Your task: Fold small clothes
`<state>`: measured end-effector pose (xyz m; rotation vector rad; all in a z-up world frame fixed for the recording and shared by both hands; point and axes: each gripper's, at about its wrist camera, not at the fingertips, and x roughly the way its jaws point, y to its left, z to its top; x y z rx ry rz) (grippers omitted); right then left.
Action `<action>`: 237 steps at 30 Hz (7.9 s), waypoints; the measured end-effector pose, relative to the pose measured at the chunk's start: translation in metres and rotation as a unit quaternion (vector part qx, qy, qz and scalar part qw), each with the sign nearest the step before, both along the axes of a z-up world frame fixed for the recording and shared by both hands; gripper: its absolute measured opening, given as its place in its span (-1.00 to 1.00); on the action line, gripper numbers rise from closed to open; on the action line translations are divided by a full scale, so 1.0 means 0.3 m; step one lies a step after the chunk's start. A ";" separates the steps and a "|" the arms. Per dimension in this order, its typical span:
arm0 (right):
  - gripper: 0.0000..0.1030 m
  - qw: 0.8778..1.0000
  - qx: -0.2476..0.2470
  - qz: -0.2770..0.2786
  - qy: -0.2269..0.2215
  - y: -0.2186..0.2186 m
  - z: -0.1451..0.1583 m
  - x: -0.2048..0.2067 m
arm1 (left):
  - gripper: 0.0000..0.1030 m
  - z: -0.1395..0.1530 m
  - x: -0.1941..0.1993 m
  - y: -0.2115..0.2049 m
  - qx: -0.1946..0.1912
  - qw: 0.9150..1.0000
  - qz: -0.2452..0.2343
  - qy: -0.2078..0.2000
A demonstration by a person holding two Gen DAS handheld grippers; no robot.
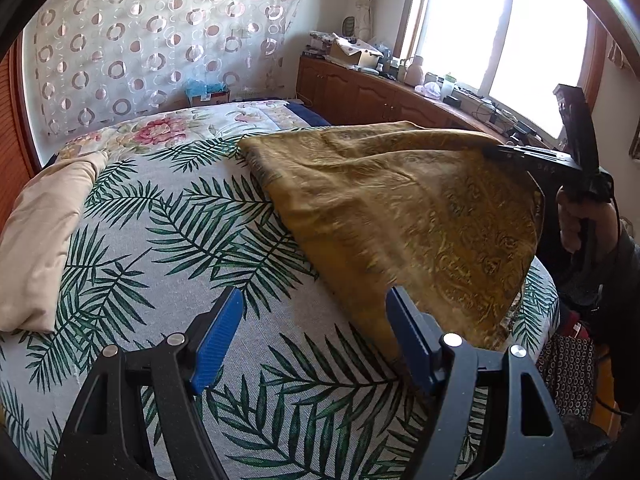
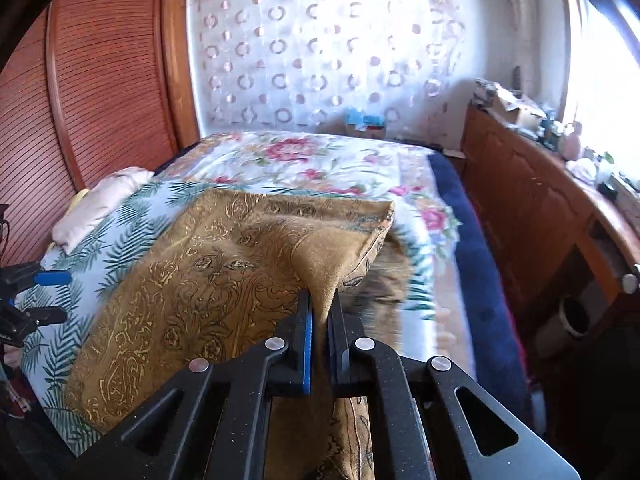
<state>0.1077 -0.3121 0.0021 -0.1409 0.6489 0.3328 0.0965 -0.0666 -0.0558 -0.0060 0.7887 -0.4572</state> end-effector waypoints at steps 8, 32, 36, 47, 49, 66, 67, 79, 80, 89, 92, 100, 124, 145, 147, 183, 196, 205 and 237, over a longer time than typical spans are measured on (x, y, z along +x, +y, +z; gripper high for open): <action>-0.89 0.998 -0.010 -0.028 0.061 -0.054 -0.128 0.033 | 0.46 0.001 0.006 -0.033 0.006 1.000 -0.007 0.000; 0.09 0.996 -0.007 -0.057 0.063 -0.091 -0.184 -0.157 | 0.46 -0.023 0.002 -0.136 0.019 0.999 -0.036 0.012; 0.09 0.995 0.004 -0.065 0.069 -0.114 -0.198 -0.152 | 0.46 -0.039 -0.008 -0.162 0.021 0.998 -0.048 0.021; 0.09 0.996 0.021 -0.040 0.080 -0.091 -0.228 -0.190 | 0.17 -0.079 -0.041 -0.195 0.004 0.995 -0.079 0.055; 0.09 0.996 0.018 -0.041 0.076 -0.091 -0.228 -0.199 | 0.06 -0.087 -0.047 -0.191 -0.001 0.994 -0.085 0.065; -0.91 0.993 0.086 -0.008 0.084 -0.124 -0.207 -0.202 | -0.87 -0.033 -0.097 -0.162 -0.062 0.991 -0.103 0.061; -0.93 0.993 0.094 -0.007 0.076 -0.130 -0.194 -0.208 | -0.87 -0.008 -0.096 -0.157 -0.071 0.991 -0.101 0.053; -0.94 0.990 0.143 -0.002 -0.015 -0.162 0.054 -0.024 | -0.87 0.206 0.146 -0.109 -0.120 0.991 -0.055 -0.014; -0.94 0.990 0.141 -0.003 -0.014 -0.160 0.062 0.014 | -0.87 0.216 0.182 -0.105 -0.128 0.990 -0.053 -0.012; -0.93 0.996 0.090 -0.008 0.015 -0.082 0.049 0.334 | -0.87 0.205 0.449 -0.099 -0.123 0.992 -0.017 -0.003; -0.93 0.997 0.075 -0.018 0.022 -0.030 0.053 0.415 | -0.87 0.180 0.519 -0.105 -0.114 0.993 -0.009 0.004; -0.30 0.999 0.049 -0.013 0.019 0.026 0.120 0.420 | -0.87 0.087 0.665 -0.094 -0.092 0.995 0.012 0.042; 0.19 0.993 0.047 -0.054 0.089 0.015 -0.015 -0.093 | 0.47 0.171 0.481 -0.027 -0.044 0.998 -0.014 -0.041; -0.96 0.990 0.144 -0.007 0.008 -0.076 0.166 0.127 | 0.47 0.120 0.461 -0.023 -0.040 0.999 -0.012 -0.023; -0.96 0.988 0.151 -0.016 0.011 -0.102 0.173 0.203 | 0.47 0.116 0.473 -0.039 -0.038 0.999 -0.014 -0.020; 0.32 0.992 0.018 -0.075 0.100 0.046 -0.026 0.470 | 0.47 -0.019 0.848 -0.063 0.020 0.999 0.035 0.021; 0.31 0.988 0.058 -0.030 0.137 0.030 -0.041 0.515 | 0.42 -0.107 0.839 -0.133 -0.022 0.996 -0.007 0.083; -0.72 0.992 0.067 0.011 0.105 0.007 -0.039 0.519 | -0.83 -0.027 0.796 -0.138 -0.059 0.996 -0.043 0.060; -0.76 0.926 -0.017 0.371 -0.073 1.259 0.343 0.635 | -0.85 0.067 0.080 0.848 -0.116 0.942 0.305 -0.082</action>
